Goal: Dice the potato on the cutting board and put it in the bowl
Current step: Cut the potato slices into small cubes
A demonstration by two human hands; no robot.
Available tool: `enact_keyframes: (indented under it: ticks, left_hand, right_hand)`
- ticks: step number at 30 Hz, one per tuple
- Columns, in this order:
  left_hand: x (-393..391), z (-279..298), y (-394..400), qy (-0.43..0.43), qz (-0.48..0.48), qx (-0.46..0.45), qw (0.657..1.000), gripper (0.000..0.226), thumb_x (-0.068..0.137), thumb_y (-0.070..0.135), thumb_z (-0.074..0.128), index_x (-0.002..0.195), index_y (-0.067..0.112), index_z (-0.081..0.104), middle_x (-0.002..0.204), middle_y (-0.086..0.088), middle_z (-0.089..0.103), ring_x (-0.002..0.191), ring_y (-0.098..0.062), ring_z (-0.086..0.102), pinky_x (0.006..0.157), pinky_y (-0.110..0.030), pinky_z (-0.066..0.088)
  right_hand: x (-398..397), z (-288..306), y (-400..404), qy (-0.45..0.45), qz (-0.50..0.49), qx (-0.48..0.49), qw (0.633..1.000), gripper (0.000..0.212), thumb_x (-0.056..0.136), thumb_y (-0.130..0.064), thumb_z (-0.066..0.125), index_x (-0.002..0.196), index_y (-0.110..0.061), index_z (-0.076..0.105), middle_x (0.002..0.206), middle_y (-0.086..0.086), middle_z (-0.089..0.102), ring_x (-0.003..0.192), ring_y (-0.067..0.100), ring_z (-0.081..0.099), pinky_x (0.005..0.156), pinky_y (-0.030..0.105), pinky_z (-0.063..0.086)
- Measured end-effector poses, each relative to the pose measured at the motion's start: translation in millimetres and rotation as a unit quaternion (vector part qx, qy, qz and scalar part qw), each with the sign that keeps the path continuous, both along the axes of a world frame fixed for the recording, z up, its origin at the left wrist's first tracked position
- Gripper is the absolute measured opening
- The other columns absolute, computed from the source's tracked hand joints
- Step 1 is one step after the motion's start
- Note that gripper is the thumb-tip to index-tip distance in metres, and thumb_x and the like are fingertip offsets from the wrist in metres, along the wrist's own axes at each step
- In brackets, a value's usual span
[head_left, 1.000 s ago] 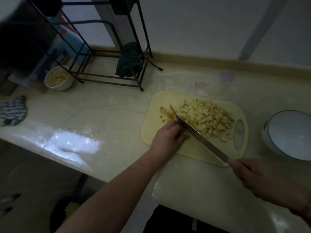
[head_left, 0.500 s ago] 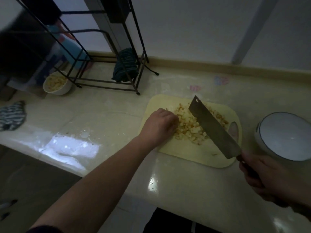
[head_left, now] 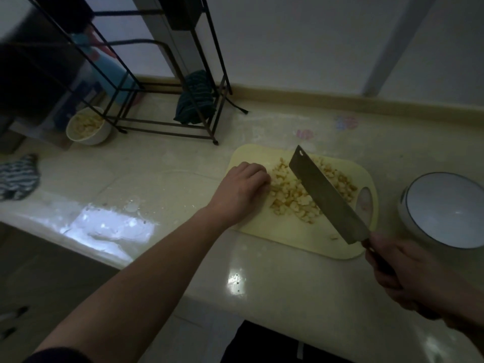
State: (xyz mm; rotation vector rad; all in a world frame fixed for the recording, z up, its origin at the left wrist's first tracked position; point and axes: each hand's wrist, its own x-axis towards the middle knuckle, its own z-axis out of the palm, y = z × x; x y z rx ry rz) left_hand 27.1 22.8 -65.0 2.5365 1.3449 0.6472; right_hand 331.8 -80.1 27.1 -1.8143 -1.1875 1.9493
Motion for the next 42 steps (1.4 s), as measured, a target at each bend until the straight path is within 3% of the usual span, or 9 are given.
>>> enact_keyframes:
  ticks: [6,10,15,22,26,33,37,39,42]
  left_hand:
    - [-35.7,-9.1,-23.2,-0.042,0.072,-0.016,0.996,0.018,0.096,0.019,0.057,0.097,0.003,0.065,0.099,-0.011,0.06,0.085,-0.03,0.056,0.076,-0.044,0.049]
    - [-46.0,-23.5,-37.2,-0.005,0.083,-0.037,0.996,0.015,0.088,0.025,0.066,0.09,0.011,0.071,0.097,-0.006,0.062,0.083,-0.028,0.057,0.074,-0.045,0.049]
    - [-27.0,-20.3,-38.9,0.021,0.111,-0.05,0.992,0.027,0.089,0.041,0.064,0.097,0.016,0.073,0.095,-0.001,0.065,0.089,-0.025,0.056,0.077,-0.038,0.045]
    - [0.4,-16.6,-30.0,-0.008,0.08,-0.028,0.996,0.019,0.091,0.031,0.065,0.095,0.014,0.075,0.092,-0.003,0.065,0.087,-0.025,0.056,0.074,-0.04,0.047]
    - [16.5,-5.5,-24.6,-0.007,-0.003,-0.001,1.0,0.024,0.09,0.031,0.065,0.098,0.011,0.075,0.098,-0.006,0.068,0.092,-0.027,0.059,0.077,-0.039,0.047]
    - [39.2,4.1,-10.5,-0.025,0.005,-0.048,0.999,0.03,0.088,0.031,0.06,0.1,0.007,0.074,0.094,-0.008,0.07,0.089,-0.027,0.059,0.076,-0.043,0.052]
    - [38.9,11.2,-3.3,-0.007,-0.044,-0.048,0.998,0.019,0.088,0.025,0.067,0.091,0.007,0.072,0.088,-0.008,0.067,0.083,-0.028,0.058,0.072,-0.041,0.05]
    - [25.5,10.5,0.6,0.015,-0.052,-0.043,0.998,0.019,0.089,0.024,0.064,0.093,0.007,0.072,0.093,-0.008,0.068,0.086,-0.028,0.059,0.074,-0.039,0.049]
    - [-8.5,12.0,13.1,0.018,0.048,-0.066,0.996,0.028,0.09,0.018,0.055,0.109,0.009,0.072,0.111,-0.009,0.069,0.103,-0.029,0.06,0.09,-0.042,0.049]
  right_hand:
    - [-14.2,-1.1,-2.0,0.019,0.004,-0.005,1.0,0.069,0.062,-0.078,0.052,0.068,-0.01,0.045,0.059,0.008,0.024,0.045,0.015,0.019,0.044,0.02,0.019]
    - [-25.5,-2.7,-2.2,0.024,0.002,-0.022,0.999,0.067,0.079,-0.075,0.048,0.071,-0.009,0.047,0.058,0.008,0.025,0.044,0.015,0.019,0.044,0.022,0.017]
    - [-33.3,-1.1,-0.9,0.013,0.009,-0.02,1.0,0.053,0.083,-0.06,0.043,0.072,-0.008,0.047,0.056,0.006,0.026,0.043,0.014,0.02,0.044,0.022,0.018]
    - [-34.4,1.0,1.7,0.005,0.012,-0.006,1.0,0.053,0.083,-0.062,0.042,0.07,-0.01,0.046,0.056,0.006,0.026,0.044,0.014,0.019,0.045,0.023,0.018]
    - [-35.4,2.2,6.0,-0.015,0.034,0.021,0.999,0.053,0.086,-0.062,0.04,0.069,-0.012,0.044,0.056,0.004,0.027,0.042,0.014,0.019,0.043,0.021,0.018]
    - [-28.3,5.6,9.2,-0.027,0.042,0.048,0.998,0.053,0.086,-0.063,0.039,0.065,-0.015,0.042,0.051,-0.001,0.03,0.041,0.013,0.021,0.042,0.02,0.021]
    - [-23.1,7.4,5.5,-0.044,0.038,0.076,0.995,0.052,0.089,-0.061,0.038,0.062,-0.016,0.04,0.051,-0.003,0.031,0.041,0.012,0.022,0.041,0.021,0.022]
    - [-23.6,6.3,3.8,-0.044,0.024,0.085,0.995,0.051,0.089,-0.06,0.038,0.061,-0.017,0.04,0.051,-0.002,0.031,0.04,0.012,0.023,0.041,0.02,0.022]
    - [-27.1,1.0,2.7,-0.021,0.004,0.079,0.997,0.052,0.088,-0.061,0.04,0.063,-0.015,0.043,0.05,0.0,0.031,0.04,0.013,0.023,0.042,0.018,0.022]
